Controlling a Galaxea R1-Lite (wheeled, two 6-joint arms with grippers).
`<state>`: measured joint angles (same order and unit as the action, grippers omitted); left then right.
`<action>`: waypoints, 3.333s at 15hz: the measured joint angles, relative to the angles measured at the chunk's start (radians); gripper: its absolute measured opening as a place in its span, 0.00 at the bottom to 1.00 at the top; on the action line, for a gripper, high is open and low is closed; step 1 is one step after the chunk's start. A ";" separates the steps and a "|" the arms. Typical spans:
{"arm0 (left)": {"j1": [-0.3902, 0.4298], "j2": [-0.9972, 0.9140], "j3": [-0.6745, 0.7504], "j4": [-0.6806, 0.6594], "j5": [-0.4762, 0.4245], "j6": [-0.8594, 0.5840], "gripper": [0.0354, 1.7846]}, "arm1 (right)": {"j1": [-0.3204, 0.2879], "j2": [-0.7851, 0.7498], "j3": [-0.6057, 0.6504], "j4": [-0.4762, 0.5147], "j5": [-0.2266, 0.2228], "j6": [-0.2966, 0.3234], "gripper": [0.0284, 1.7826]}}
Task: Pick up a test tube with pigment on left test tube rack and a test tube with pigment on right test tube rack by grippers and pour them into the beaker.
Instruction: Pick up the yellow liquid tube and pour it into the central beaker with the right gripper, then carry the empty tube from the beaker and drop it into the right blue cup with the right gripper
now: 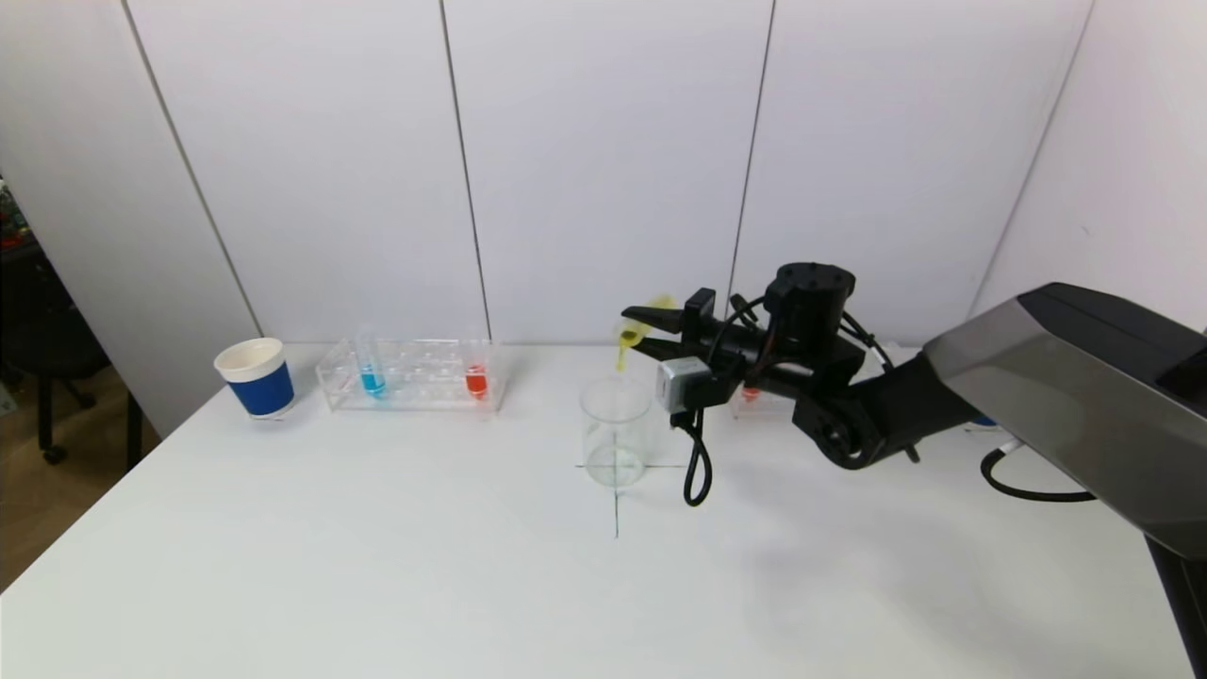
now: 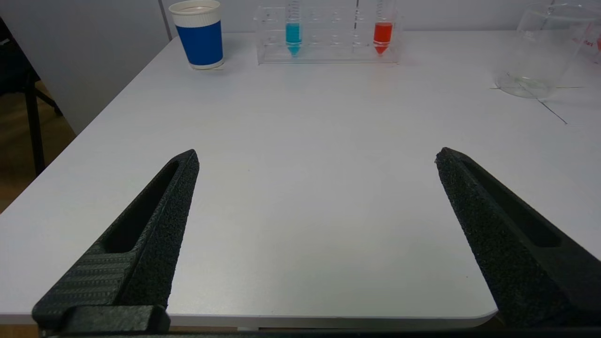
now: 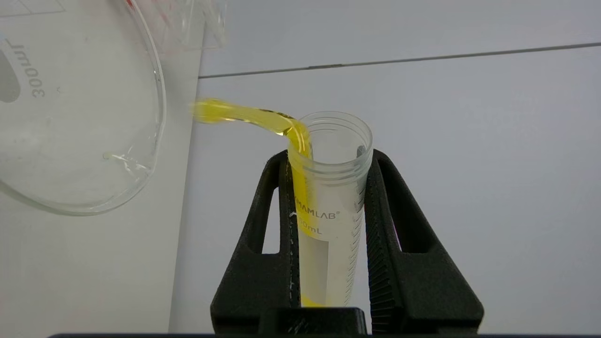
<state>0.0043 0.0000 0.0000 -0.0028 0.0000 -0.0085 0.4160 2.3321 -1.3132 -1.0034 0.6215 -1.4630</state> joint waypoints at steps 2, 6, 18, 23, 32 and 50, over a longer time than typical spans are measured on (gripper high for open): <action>0.000 0.000 0.000 0.000 0.000 0.000 0.99 | -0.002 0.003 0.007 -0.001 0.009 -0.016 0.25; 0.000 0.000 0.000 0.000 0.000 -0.001 0.99 | -0.002 0.004 0.010 -0.008 0.013 -0.033 0.25; 0.000 0.000 0.000 0.000 0.000 0.000 0.99 | -0.001 -0.004 0.017 0.005 0.031 -0.131 0.25; 0.000 0.000 0.000 0.000 0.000 0.000 0.99 | 0.002 -0.010 0.021 0.008 0.031 -0.176 0.25; 0.000 0.000 0.000 0.000 0.000 0.000 0.99 | 0.014 -0.031 0.028 0.050 0.029 -0.285 0.25; 0.000 0.000 0.000 0.000 0.000 0.000 0.99 | 0.032 -0.095 0.090 0.096 -0.018 -0.111 0.25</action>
<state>0.0043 0.0000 0.0000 -0.0028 0.0000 -0.0089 0.4477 2.2374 -1.2228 -0.9072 0.6036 -1.5740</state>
